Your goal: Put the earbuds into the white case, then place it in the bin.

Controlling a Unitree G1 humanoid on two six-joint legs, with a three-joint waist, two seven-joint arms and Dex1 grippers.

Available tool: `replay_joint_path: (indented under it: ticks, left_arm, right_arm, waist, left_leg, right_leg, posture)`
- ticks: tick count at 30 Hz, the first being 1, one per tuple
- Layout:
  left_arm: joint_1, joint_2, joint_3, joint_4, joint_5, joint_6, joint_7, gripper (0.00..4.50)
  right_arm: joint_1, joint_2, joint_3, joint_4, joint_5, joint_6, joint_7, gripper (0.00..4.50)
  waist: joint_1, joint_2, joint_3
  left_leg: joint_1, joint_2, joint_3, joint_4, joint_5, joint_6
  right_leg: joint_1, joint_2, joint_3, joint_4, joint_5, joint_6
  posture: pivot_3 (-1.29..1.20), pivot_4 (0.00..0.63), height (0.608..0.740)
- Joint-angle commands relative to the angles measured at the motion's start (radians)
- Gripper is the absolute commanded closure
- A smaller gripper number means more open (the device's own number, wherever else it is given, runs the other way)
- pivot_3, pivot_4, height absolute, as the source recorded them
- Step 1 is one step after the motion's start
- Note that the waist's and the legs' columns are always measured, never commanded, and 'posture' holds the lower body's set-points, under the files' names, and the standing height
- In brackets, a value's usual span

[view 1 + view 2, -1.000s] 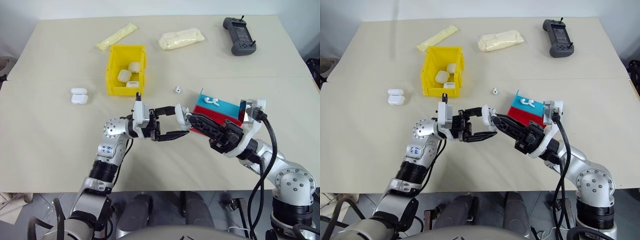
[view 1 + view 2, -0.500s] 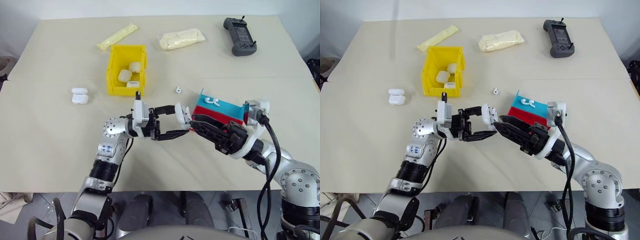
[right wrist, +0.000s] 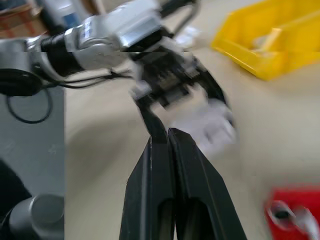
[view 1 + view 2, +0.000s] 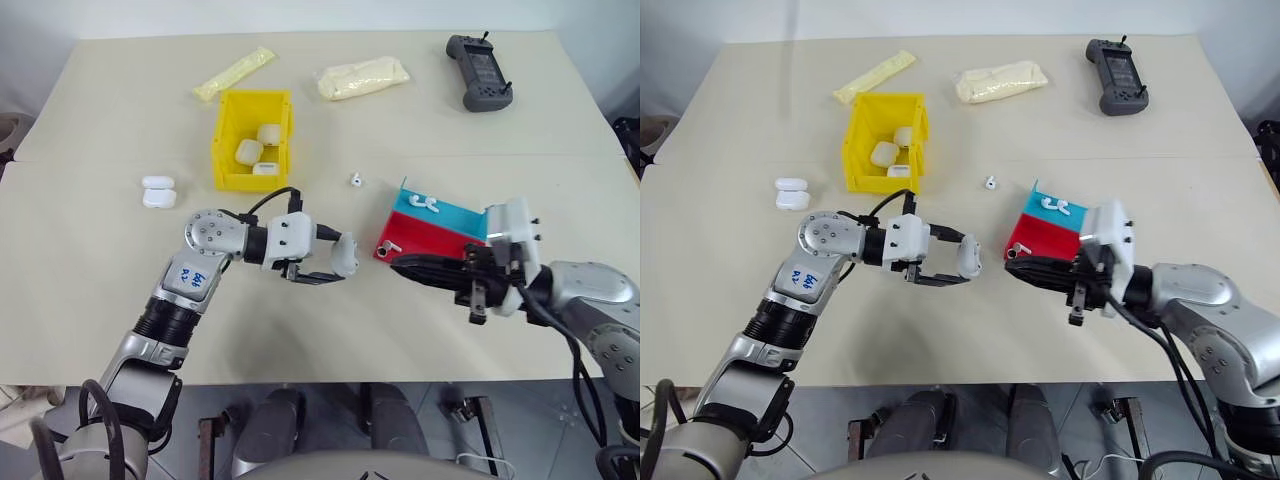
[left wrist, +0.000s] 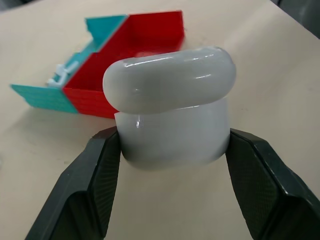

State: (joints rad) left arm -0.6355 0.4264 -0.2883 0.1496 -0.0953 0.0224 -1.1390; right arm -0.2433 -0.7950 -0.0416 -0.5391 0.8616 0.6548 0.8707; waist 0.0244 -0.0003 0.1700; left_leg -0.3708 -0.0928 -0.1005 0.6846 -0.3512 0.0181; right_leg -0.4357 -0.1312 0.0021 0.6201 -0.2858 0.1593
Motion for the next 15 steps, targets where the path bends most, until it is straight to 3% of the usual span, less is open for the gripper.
replay_joint_path:
  ticks: [1, 10, 15]
  left_arm:
    - [-0.028, -0.01, -0.015, -0.065, 0.011, 0.05, 0.022, 1.51]
    - [-0.023, -0.033, -0.027, -0.102, 0.007, 0.079, 0.047, 1.51]
    - [-0.011, -0.033, -0.011, -0.119, -0.007, 0.069, 0.054, 1.51]
  right_arm:
    - [-0.096, 0.048, 0.075, -0.006, -0.053, 0.008, -0.031, 4.47]
    - [-0.185, 0.098, 0.185, 0.084, -0.172, 0.025, -0.025, 4.47]
    - [-0.141, 0.067, 0.142, 0.139, -0.212, 0.002, 0.004, 4.47]
  waist:
    - [-0.001, 0.0, 0.0]
    - [0.0, 0.0, 0.0]
    - [0.0, 0.0, 0.0]
  left_leg:
    - [0.0, 0.0, 0.0, 0.0, 0.0, 0.0]
    - [-0.001, -0.001, -0.001, 0.0, 0.0, 0.0]
    - [-0.001, -0.001, -0.001, 0.0, 0.0, 0.0]
  right_leg:
    - [0.0, 0.0, 0.0, 0.0, 0.0, 0.0]
    - [-0.001, 0.0, 0.0, 0.0, 0.0, 0.0]
    - [-0.001, 0.0, -0.001, 0.0, 0.0, 0.0]
  posture:
    - [0.0, 0.15, 0.74]
    - [0.0, 0.15, 0.74]
    - [0.0, 0.15, 0.74]
